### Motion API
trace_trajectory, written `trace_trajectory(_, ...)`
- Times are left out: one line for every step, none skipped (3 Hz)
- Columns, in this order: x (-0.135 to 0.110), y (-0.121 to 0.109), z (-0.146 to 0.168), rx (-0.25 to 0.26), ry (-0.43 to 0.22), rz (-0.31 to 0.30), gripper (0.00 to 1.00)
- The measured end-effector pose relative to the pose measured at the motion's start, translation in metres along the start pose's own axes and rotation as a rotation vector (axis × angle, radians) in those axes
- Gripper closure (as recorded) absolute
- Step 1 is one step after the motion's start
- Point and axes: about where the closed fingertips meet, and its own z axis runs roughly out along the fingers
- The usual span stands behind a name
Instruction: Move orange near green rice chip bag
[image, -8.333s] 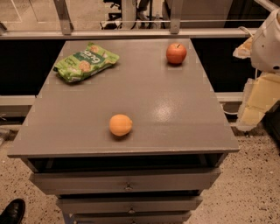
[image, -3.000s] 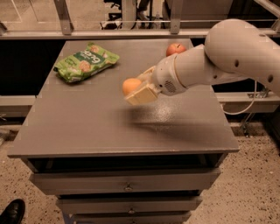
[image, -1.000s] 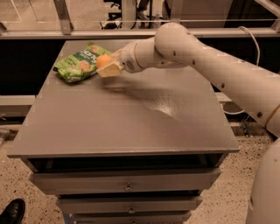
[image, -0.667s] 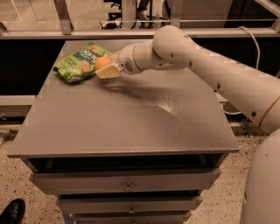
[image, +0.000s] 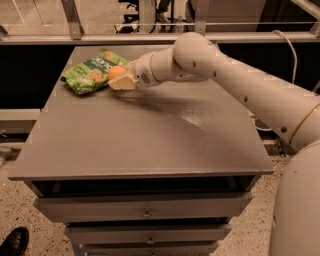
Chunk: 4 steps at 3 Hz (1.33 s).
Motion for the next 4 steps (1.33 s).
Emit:
trace_trajectory(0.002, 0.002, 0.003, -0.011, -0.003, 0.006, 0.0)
trace_trajectory(0.002, 0.002, 0.003, -0.011, -0.003, 0.006, 0.0)
trace_trajectory(0.004, 0.004, -0.012, -0.008, -0.01, -0.002, 0.0)
trace_trajectory(0.01, 0.011, -0.053, 0.012, -0.056, -0.007, 0.0)
